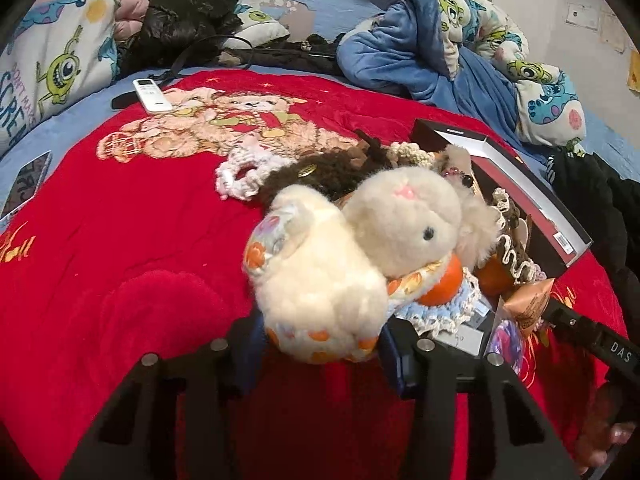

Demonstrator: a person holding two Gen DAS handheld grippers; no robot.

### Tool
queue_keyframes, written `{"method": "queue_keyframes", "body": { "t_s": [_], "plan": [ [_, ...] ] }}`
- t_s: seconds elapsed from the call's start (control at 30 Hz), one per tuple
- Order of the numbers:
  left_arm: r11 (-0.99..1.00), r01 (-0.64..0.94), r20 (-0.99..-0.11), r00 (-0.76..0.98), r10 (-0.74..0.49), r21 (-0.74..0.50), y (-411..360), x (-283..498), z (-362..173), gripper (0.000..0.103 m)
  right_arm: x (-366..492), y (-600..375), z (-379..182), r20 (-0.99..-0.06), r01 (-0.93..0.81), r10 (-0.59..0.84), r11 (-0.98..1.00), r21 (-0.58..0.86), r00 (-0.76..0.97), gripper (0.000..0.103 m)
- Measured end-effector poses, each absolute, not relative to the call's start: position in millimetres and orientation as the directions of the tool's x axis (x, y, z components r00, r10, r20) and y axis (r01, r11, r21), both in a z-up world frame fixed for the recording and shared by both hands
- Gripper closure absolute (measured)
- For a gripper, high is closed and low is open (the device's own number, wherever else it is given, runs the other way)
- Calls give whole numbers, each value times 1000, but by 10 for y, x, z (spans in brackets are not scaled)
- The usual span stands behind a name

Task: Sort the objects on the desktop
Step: 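Close the left tool on the white plush bunny while the right tool grasps the pink scrunchie, then lift the white plush bunny with the left tool while the right tool lifts the pink scrunchie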

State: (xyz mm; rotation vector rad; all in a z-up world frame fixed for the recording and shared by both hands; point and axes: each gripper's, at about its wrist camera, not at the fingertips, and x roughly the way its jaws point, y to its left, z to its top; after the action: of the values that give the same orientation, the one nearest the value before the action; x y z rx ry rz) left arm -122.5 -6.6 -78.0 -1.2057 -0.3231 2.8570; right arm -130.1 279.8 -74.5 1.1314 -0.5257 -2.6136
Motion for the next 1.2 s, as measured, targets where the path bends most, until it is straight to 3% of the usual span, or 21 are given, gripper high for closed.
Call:
{"method": "queue_keyframes", "body": {
  "t_s": [0.6, 0.93, 1.2],
  "plan": [
    [-985, 76, -671, -740, 47, -152, -283, -831, -572, 53, -1080, 2787, -675, -627, 42, -299, -920, 390, -719, 88],
    [-979, 37, -634, -767, 101, -201, -386, -550, -459, 53, -865, 2679, -419, -574, 97, -322, -917, 387, -753, 89],
    [-989, -14, -627, -772, 103, -145, -329, -288, -470, 53, -669, 2546, -286, -552, 126, -321, -924, 361, -770, 92]
  ]
}}
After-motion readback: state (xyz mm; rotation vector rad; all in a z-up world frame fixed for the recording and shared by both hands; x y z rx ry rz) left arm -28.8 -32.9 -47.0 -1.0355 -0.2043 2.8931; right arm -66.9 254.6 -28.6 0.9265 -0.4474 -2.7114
